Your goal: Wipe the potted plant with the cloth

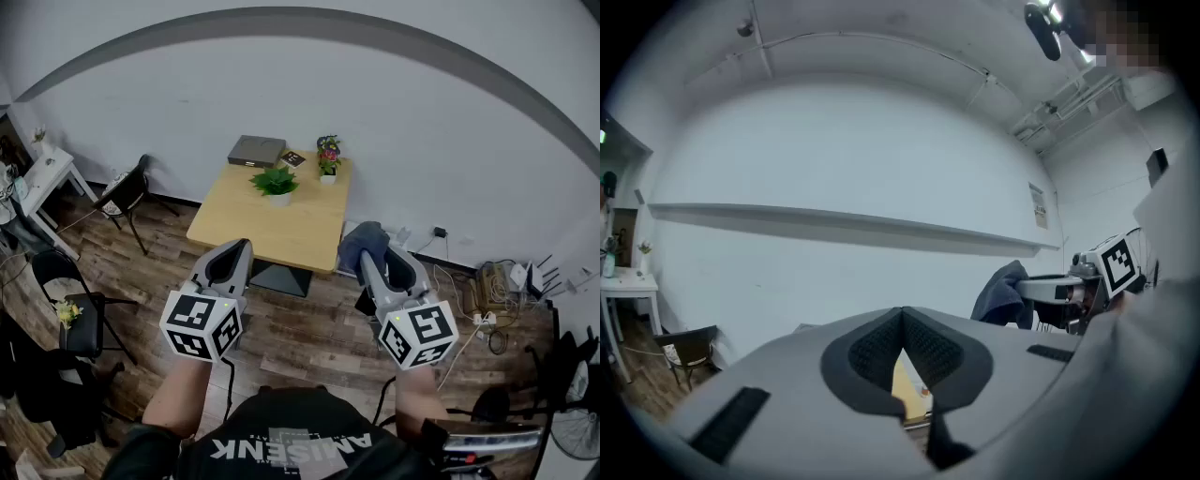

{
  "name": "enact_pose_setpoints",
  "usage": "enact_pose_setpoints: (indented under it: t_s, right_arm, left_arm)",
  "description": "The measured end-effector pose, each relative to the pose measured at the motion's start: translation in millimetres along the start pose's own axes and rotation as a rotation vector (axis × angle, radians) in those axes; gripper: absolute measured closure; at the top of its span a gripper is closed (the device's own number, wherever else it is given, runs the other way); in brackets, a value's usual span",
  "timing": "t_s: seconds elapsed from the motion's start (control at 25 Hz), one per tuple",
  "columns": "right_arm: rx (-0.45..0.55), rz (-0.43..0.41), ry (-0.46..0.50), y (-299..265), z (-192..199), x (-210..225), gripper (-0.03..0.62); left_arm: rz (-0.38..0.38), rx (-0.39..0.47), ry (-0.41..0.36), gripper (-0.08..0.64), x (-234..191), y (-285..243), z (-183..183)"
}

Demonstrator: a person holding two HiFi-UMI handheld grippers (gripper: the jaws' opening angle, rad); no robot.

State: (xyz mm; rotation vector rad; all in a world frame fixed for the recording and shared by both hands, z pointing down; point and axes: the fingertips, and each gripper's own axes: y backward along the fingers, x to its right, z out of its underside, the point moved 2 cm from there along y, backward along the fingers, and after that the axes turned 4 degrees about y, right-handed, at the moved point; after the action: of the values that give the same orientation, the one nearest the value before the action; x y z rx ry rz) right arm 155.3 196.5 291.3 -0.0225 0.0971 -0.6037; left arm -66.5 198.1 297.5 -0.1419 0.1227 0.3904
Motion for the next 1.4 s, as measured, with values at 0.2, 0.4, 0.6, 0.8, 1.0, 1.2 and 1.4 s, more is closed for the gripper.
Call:
enact_pose_setpoints:
  t_s: [0.2,0.4,0.6,0.8,1.0,1.2,1.4]
  right_arm:
    - [0.0,0.004,0.0,-3,-1,-2,0.483]
    - [0.004,0.008,-0.005,-3,-1,-7,0.483]
    - [0.026,0.012,-0.053,-4,-4,-9,0.483]
    - [0.013,0.027,-0.039,-10,-3,-17,0.482]
    - [0.012,0.046,-0.046,-19,-1,-32,0.482]
    - [0.008,0.071,-0.034,-29,1,-48,0.482]
    - [-0.005,0.085,-0.018,-39,1,-56,0.482]
  left_arm:
    - [0.005,0.002,-0.002,0.558,-3,1,-1]
    - [0.014,0.002,-0.005,0.558,-7,5,1]
    - [0.018,0.002,-0.007,0.558,-14,8,0]
    - [0.025,0.001,-0.001,0.558,-24,11,0]
    - [0.04,-0.001,-0.009,0.558,-40,18,3]
    - [0.074,-0.005,-0.02,0.558,-59,22,9]
    - [0.094,-0.013,-0.012,0.558,-76,19,12]
